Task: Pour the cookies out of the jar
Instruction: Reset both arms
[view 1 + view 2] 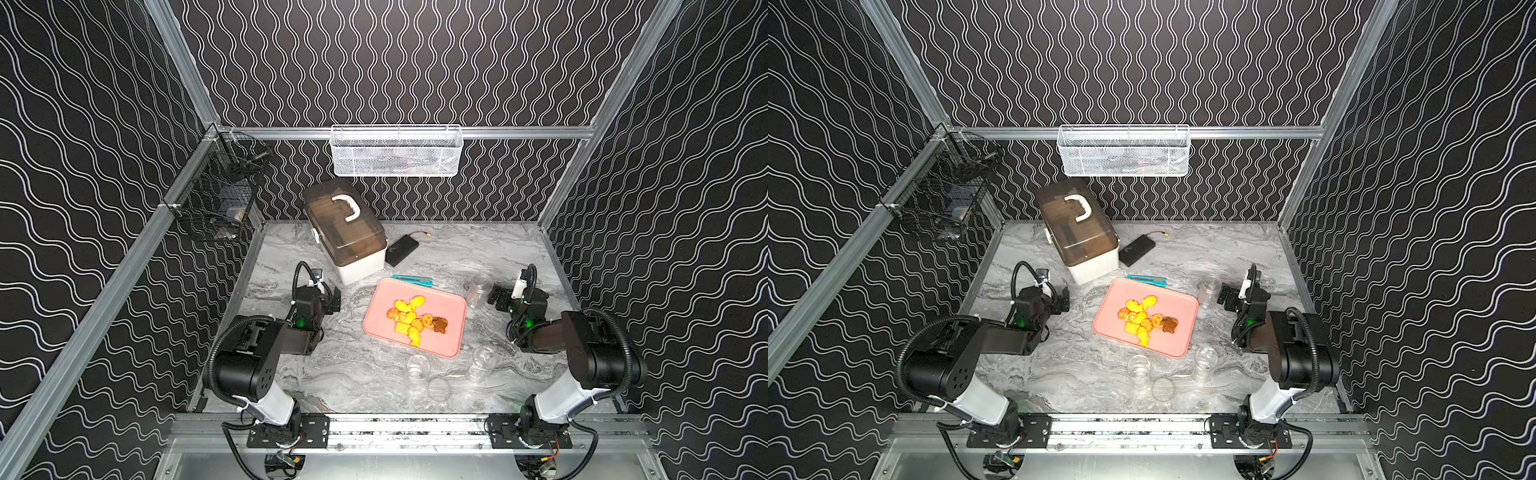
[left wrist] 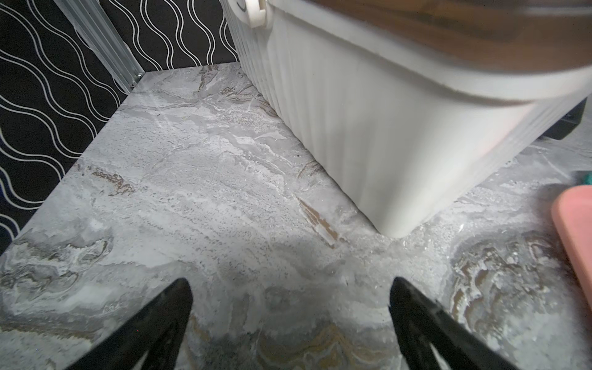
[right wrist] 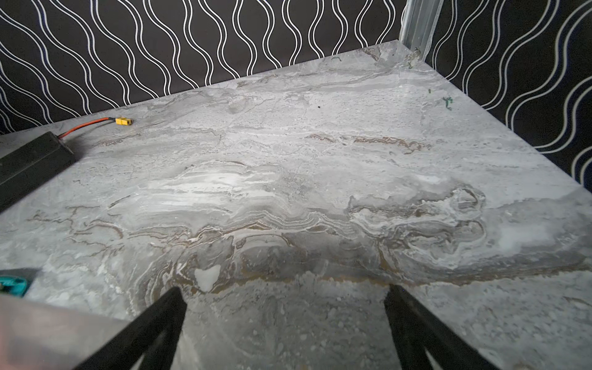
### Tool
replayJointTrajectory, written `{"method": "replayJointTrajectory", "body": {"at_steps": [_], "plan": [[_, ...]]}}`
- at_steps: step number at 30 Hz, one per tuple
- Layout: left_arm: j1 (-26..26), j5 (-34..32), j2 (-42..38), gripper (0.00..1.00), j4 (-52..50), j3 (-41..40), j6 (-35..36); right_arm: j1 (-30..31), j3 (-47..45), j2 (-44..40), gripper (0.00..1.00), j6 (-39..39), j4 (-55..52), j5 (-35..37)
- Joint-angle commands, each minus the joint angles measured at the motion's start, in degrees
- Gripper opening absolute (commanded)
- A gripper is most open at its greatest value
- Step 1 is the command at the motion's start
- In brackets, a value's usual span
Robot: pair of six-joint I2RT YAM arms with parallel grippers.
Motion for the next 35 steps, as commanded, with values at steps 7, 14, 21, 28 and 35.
{"method": "replayJointTrajectory", "body": {"at_steps": [7, 14, 21, 28, 35], "plan": [[0.18, 0.18, 0.32, 0.99, 3.34, -0.12, 1.07, 0.12, 0.18, 0.07, 1.00, -0.71, 0.90, -0.22], [0.27, 0.23, 0.32, 0.99, 3.35, -0.11, 1.02, 0.10, 0.18, 0.00, 1.00, -0.71, 0.90, -0.18], [0.35, 0.29, 0.32, 0.99, 3.14, 0.04, 0.91, 0.12, 0.21, 0.05, 1.00, -0.71, 0.94, -0.20], [1.06, 1.13, 0.58, 0.99, 1.85, 0.75, 0.36, 0.10, 0.53, 0.15, 1.00, -0.83, 0.37, -0.32], [1.05, 1.12, 0.55, 0.99, 1.84, 0.75, 0.39, 0.15, 0.19, -0.02, 1.00, -0.86, 0.83, -0.16]]}}
